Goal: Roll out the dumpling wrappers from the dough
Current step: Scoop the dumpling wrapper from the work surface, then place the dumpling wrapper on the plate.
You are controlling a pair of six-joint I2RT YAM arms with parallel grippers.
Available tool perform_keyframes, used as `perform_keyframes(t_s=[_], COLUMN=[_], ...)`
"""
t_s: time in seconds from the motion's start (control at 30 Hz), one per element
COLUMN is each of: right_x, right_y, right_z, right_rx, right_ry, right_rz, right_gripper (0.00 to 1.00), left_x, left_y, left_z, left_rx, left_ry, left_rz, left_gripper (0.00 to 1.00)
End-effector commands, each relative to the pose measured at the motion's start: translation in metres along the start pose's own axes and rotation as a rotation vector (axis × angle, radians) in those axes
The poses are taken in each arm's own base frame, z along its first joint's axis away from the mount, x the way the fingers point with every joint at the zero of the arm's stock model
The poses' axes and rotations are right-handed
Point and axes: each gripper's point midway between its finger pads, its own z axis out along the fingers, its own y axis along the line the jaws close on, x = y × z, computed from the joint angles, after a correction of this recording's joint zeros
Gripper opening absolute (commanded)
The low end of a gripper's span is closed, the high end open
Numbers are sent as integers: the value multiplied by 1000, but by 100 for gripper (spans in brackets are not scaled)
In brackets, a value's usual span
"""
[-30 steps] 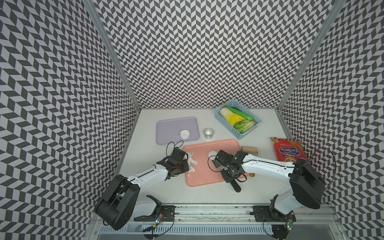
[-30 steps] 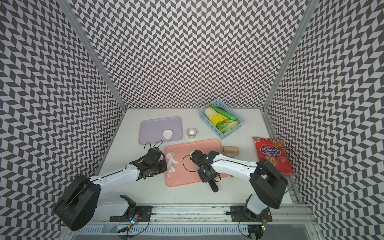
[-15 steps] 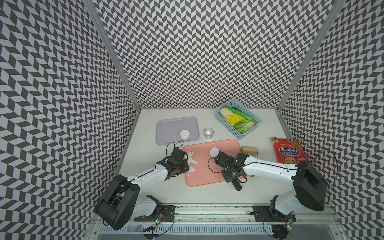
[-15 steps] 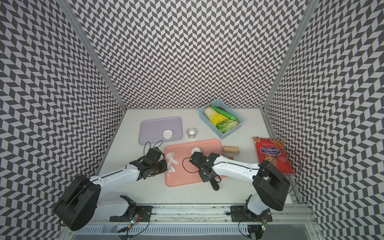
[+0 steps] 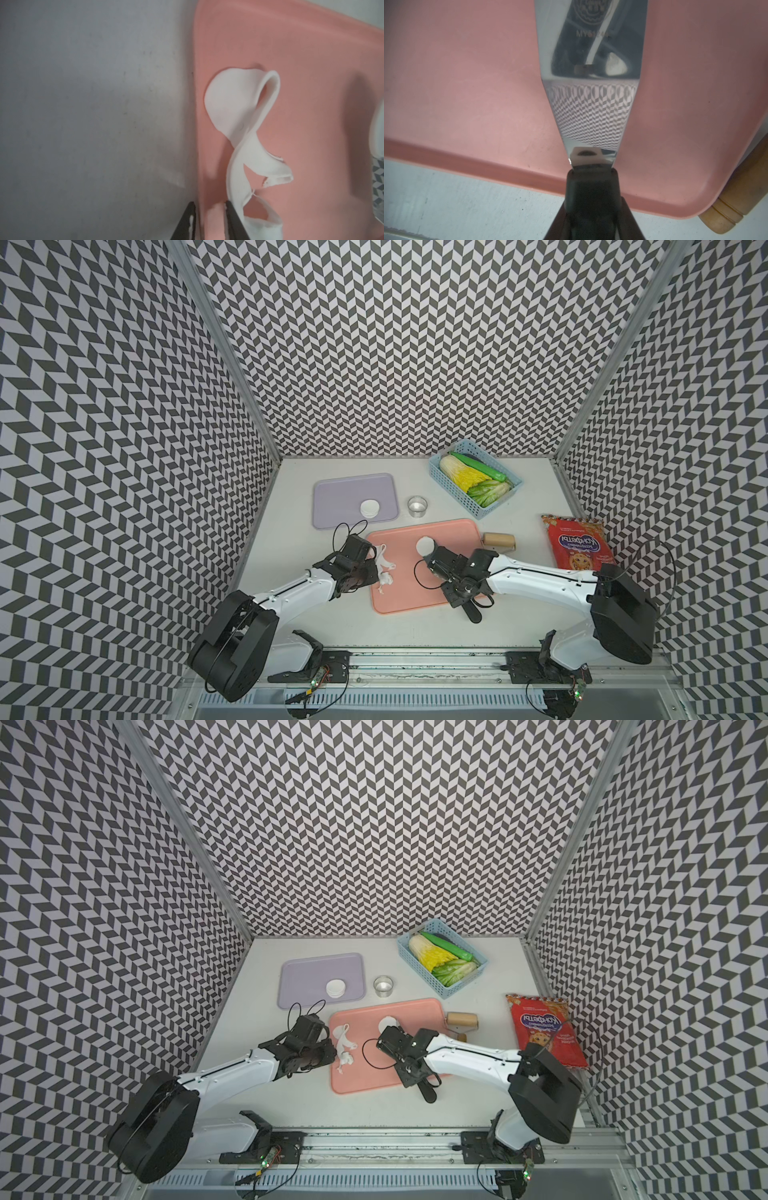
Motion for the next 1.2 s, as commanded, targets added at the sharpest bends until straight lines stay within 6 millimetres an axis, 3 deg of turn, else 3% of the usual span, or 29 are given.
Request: perform_keyframes(t_s=[0.0, 0.17, 0.23, 0.4, 0.57, 0.77, 0.83, 1.0, 1.17], right_x=[-23, -37, -43, -61, -98, -144, -159, -193, -215], right_y=[3, 4, 5, 7, 18, 43, 49, 60, 67], right_z=[-20, -34, -39, -51, -65, -59, -55, -48, -35], right_rx=[-16, -21, -21, -10, 3, 11, 18, -4, 17], right_ry=[-100, -153, -169, -210, -268, -291, -305, -344, -335], right_rz=[27, 42, 44, 30, 0, -56, -58, -57, -110], right_gripper=[0, 0, 0, 0, 0, 0, 0, 0, 0], left_x=[-17, -30, -38, -62, -104, -168, -184, -215, -225], left_y=[-15, -13, -12, -5, -8, -13, -11, -2, -4], left_z=[-13, -27, -35, -55, -82, -109, -111, -102, -78], left_rx=[34, 24, 22, -12, -36, -49, -47, 13, 60], left_ry=[-51, -89, -113, -167, -254, -336, -345, -331, -253], left_rz=[12, -3, -8, -15, -10, -21, -27, -45, -27], left_gripper=[39, 51, 60, 62, 79, 95, 100, 100, 100])
